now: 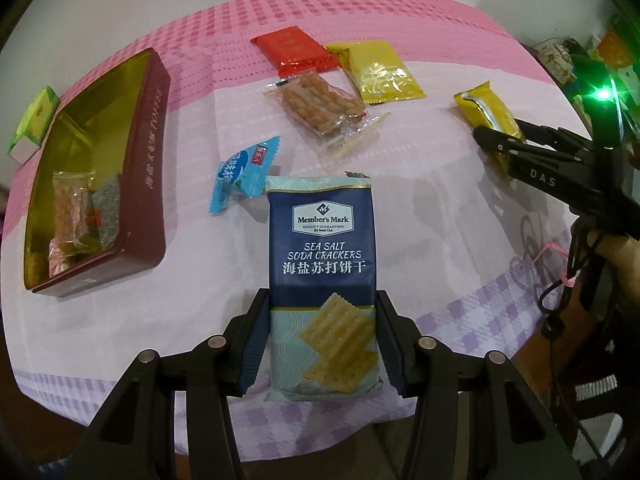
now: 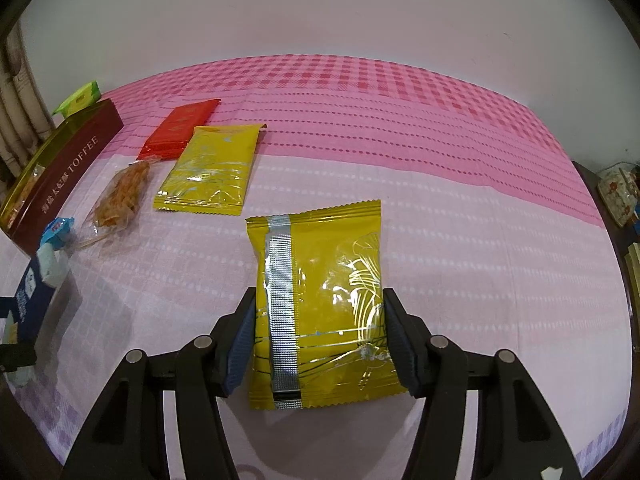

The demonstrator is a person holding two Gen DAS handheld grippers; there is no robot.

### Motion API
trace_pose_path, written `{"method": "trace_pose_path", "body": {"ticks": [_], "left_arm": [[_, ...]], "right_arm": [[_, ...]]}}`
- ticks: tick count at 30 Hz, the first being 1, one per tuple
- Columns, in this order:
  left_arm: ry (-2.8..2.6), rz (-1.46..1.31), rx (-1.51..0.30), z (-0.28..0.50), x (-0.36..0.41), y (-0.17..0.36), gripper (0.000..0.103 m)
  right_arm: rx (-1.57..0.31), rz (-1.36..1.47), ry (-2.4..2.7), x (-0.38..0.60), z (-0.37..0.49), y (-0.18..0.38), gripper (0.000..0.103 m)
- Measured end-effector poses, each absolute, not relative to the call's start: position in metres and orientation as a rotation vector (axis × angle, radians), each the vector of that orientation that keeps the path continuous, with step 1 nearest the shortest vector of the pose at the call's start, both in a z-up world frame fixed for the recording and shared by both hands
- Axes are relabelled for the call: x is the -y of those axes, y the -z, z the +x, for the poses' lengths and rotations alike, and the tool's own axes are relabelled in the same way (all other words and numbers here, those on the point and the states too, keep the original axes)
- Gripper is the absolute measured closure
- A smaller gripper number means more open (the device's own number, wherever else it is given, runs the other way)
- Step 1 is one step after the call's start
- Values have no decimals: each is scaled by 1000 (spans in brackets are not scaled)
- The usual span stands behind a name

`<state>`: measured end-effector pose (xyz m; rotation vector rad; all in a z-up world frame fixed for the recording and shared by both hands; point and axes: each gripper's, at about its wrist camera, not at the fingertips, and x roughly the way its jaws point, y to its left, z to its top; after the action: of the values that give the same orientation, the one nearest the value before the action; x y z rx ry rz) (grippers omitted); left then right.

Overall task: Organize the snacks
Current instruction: 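Carry the soda cracker pack into the gold tin and open the left tool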

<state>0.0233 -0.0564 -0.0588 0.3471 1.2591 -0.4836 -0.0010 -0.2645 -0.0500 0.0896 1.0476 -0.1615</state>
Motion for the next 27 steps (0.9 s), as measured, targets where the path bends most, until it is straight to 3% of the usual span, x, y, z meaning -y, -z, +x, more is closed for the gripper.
{"method": "trace_pose_path", "body": {"ticks": [27], "left_arm": [[495,287,-1141,33,15,8,52]], "right_arm": [[-1070,115,234,249,-5,47,52]]}}
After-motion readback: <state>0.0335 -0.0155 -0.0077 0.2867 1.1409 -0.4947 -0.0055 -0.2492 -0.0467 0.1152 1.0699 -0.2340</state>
